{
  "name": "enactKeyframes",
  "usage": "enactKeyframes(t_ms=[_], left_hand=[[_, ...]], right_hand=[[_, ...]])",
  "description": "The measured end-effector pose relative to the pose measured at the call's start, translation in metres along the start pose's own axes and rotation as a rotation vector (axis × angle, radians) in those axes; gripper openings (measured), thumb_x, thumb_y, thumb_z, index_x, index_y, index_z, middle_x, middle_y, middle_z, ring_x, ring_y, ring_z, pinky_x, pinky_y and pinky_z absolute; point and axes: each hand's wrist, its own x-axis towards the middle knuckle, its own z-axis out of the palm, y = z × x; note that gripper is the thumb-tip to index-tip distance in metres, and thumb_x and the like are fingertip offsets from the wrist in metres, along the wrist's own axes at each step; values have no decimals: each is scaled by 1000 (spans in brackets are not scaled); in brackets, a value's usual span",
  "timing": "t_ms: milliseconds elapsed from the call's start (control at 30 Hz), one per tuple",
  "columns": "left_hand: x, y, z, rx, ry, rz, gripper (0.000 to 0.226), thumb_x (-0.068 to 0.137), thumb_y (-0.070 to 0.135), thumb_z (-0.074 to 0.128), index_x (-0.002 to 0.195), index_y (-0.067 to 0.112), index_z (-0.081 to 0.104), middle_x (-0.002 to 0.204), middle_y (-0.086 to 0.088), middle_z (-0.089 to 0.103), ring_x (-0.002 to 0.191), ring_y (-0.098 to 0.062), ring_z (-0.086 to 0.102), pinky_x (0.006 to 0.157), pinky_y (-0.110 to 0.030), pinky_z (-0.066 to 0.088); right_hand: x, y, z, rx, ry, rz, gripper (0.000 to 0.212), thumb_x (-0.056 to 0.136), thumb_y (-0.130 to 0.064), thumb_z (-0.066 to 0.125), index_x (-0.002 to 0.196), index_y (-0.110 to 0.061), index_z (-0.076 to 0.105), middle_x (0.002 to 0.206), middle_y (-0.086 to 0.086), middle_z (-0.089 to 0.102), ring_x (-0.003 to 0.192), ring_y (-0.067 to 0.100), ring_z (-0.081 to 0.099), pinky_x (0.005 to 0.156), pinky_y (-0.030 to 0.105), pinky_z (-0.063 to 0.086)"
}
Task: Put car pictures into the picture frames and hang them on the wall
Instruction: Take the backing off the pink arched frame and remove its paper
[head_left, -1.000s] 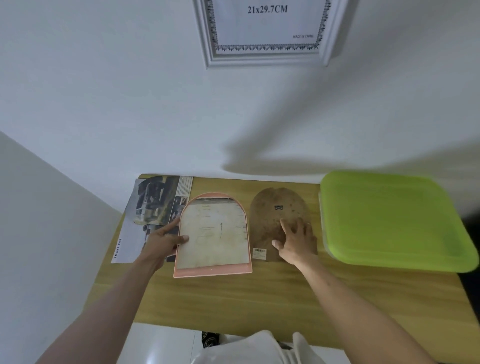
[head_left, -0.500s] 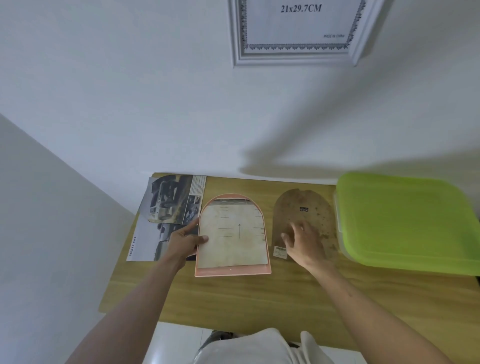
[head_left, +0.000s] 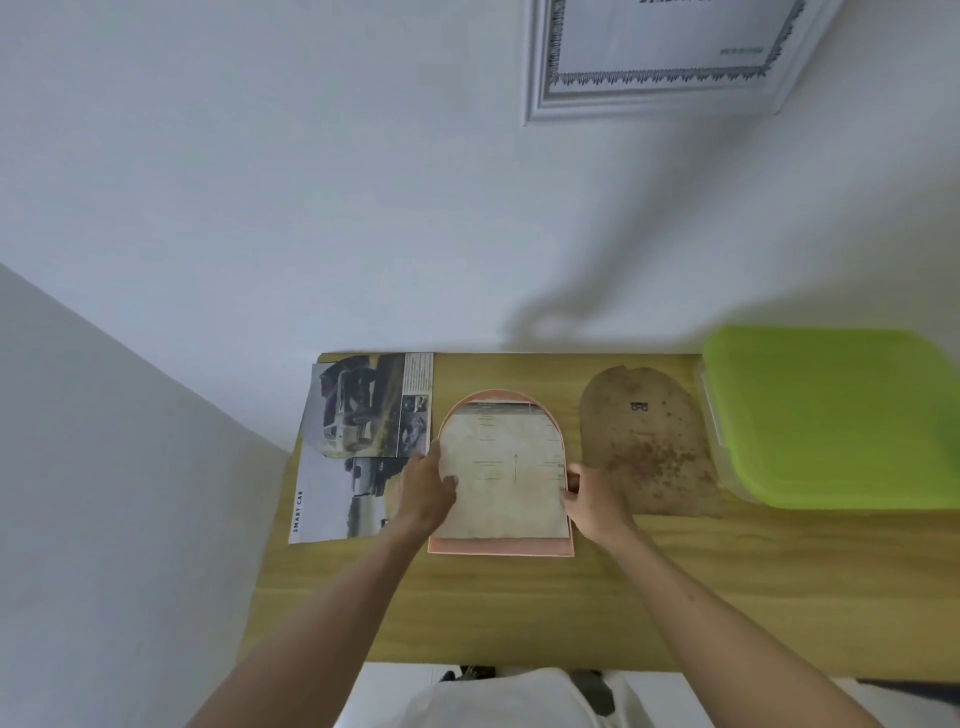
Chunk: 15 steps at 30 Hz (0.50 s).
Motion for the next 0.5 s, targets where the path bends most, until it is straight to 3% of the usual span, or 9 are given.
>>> enactKeyframes(t_ms=[133, 267, 367, 500], left_hand=[[-3, -3, 10, 208, -1, 34, 52, 96, 29, 52, 142, 10, 36, 130, -18, 48, 109, -33, 56, 89, -45, 52], [-6, -12, 15, 379, 66, 134, 65, 93, 55, 48, 138, 9, 38, 134, -13, 40, 120, -28, 44, 93, -39, 48], [-4, -20, 19, 414, -24, 140, 90, 85, 70, 47, 146, 9, 25, 149, -18, 18, 137, -34, 20, 112, -45, 31], [-7, -22, 25, 312, -110, 65, 95, 86, 66, 53, 154, 16, 9, 158, -17, -12, 145, -40, -11, 121, -51, 4]], right_hand=[[-7, -10, 3, -227, -16, -42, 64, 92, -14, 54, 150, -27, 30, 125, 9, 50, 106, 27, 57, 78, 36, 44], [-5, -24, 5, -323, -49, -16, 69, 96, -25, 51, 155, -27, 15, 140, 15, 35, 119, 30, 49, 87, 39, 45], [-4, -31, 8, -373, -81, 28, 73, 97, -50, 43, 155, -25, 8, 145, 18, 25, 130, 36, 38, 96, 46, 44], [-12, -40, 17, -343, -116, 64, 86, 94, -67, 36, 158, -17, 6, 153, 15, 8, 144, 33, 18, 112, 45, 35]])
